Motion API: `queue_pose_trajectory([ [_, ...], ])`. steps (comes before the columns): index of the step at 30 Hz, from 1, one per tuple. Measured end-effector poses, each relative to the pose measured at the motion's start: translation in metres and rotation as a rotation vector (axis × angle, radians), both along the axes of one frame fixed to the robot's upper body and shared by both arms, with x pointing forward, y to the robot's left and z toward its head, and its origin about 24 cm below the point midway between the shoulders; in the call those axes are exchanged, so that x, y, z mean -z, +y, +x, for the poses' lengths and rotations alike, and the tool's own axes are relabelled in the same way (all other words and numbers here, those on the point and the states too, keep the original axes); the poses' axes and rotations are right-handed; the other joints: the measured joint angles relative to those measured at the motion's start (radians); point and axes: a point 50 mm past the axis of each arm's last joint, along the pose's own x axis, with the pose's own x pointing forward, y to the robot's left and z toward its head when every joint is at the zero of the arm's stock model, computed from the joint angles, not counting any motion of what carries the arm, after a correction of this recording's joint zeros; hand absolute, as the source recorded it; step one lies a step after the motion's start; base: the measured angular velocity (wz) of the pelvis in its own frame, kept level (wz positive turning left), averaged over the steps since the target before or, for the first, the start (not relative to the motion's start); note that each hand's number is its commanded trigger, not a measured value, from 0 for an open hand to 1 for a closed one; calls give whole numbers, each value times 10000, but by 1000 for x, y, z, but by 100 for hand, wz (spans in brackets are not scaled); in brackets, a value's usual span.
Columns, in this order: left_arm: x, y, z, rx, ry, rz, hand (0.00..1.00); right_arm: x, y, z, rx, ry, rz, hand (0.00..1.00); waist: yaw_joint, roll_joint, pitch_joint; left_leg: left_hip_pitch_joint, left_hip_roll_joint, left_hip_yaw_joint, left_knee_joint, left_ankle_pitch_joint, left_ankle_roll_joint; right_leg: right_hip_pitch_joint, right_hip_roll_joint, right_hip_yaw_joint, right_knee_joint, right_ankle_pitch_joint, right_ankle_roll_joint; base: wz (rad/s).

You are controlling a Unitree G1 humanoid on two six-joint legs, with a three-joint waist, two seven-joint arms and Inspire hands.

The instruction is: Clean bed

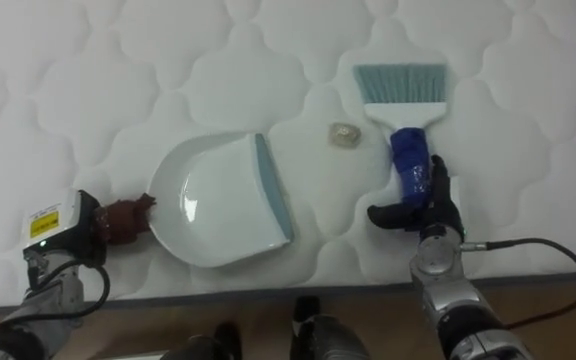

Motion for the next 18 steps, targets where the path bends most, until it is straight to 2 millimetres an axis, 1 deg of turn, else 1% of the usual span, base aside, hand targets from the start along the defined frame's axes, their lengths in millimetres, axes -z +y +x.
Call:
queue_pose_trajectory([
  [1, 0, -1, 0, 2, 5, -19, 100, 0, -1, 1, 35, 41, -39, 60, 38, 25, 0, 0, -2, -2, -1, 0, 0, -2, 1, 2, -3, 0, 0, 0],
  [2, 0, -2, 0, 16, 0, -38, 100, 0, -2, 1, 54, 62, -66, 69, 68, 34, -3, 1, -5, -2, -4, 0, 0, -2, 1, 6, -1, -1, -1, 0],
  [3, 1, -4, 1, 44, -17, -80, 100, 0, -4, 0, 78, 120, -127, 100, 135, 45, -4, 6, -8, -2, -8, 0, -1, -2, -2, 10, 4, -7, -3, 0],
  [6, 1, -5, 1, 53, 31, -89, 100, 2, -11, -3, 176, 328, -473, 100, 221, 46, -3, 2, -21, -9, -8, 1, -1, -9, -22, 5, 35, -23, -5, 2],
  [8, 1, -5, 2, 28, 91, -85, 100, -1, -18, -3, 257, 364, -812, 100, 181, 41, -5, 3, -92, -31, -6, 2, 1, -39, -115, -18, 162, -112, 4, 9],
  [9, 0, -5, 2, 23, 129, -79, 100, -3, -25, -3, 347, 396, -1083, 100, 163, 40, -6, 9, -171, -40, -2, 2, 3, -69, -171, -8, 212, -176, 18, 7],
  [11, -1, -5, 3, 4, 99, -53, 100, -7, -31, 0, 432, 500, -1320, 100, 181, 37, -8, -10, -180, -39, -2, 2, 2, -104, -168, 9, 281, -186, 16, 2],
  [15, -1, -5, 4, -24, 80, -17, 100, -12, -37, 5, 815, 658, -1649, 100, 183, 30, -12, -125, -181, -96, -2, 13, -20, -183, -157, -58, 312, -215, -28, 4],
  [18, -2, -6, 5, 5, 26, -25, 100, -12, -40, 4, 800, 905, -1860, 100, 201, 5, -21, -171, -178, -141, 12, 26, -39, -191, -170, -139, 313, -255, -36, 9],
])
